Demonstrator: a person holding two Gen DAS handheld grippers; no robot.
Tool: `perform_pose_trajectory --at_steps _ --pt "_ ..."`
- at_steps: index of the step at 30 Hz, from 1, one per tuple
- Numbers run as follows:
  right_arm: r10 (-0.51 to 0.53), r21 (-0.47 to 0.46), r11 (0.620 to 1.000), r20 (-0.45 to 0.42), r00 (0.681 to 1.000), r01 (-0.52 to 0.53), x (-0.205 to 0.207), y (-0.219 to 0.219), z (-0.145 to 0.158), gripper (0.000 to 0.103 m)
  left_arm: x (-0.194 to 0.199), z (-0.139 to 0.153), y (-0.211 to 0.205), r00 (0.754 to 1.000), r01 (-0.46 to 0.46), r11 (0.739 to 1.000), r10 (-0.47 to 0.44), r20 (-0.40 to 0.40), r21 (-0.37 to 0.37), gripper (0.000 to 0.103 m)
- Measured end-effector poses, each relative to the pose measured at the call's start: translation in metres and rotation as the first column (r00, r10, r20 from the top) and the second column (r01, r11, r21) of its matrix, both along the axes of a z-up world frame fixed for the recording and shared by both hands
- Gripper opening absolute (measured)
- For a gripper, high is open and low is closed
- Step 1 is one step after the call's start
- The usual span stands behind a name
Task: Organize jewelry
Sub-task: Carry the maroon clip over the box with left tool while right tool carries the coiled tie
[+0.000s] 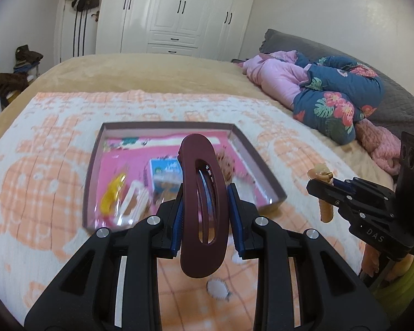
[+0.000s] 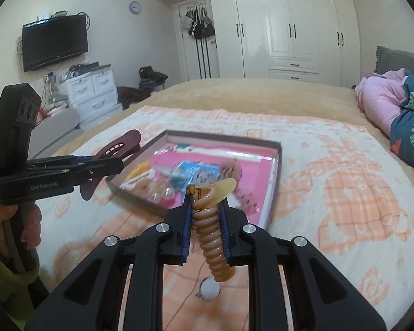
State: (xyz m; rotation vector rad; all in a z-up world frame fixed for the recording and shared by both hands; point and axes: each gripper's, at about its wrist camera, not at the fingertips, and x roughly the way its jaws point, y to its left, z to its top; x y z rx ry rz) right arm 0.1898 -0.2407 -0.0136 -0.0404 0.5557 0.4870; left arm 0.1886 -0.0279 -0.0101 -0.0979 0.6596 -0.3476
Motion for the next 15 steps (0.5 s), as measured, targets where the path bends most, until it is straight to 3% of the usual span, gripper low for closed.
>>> perform_pose_trajectory --at_steps 15 --pt "-0.07 0.001 0.998 -0.001 0.998 0.07 0.054 -0.006 -0.001 0.017 0.056 -0.001 -0.02 1.0 0.01 1.0 -0.01 0.002 0.004 0.021"
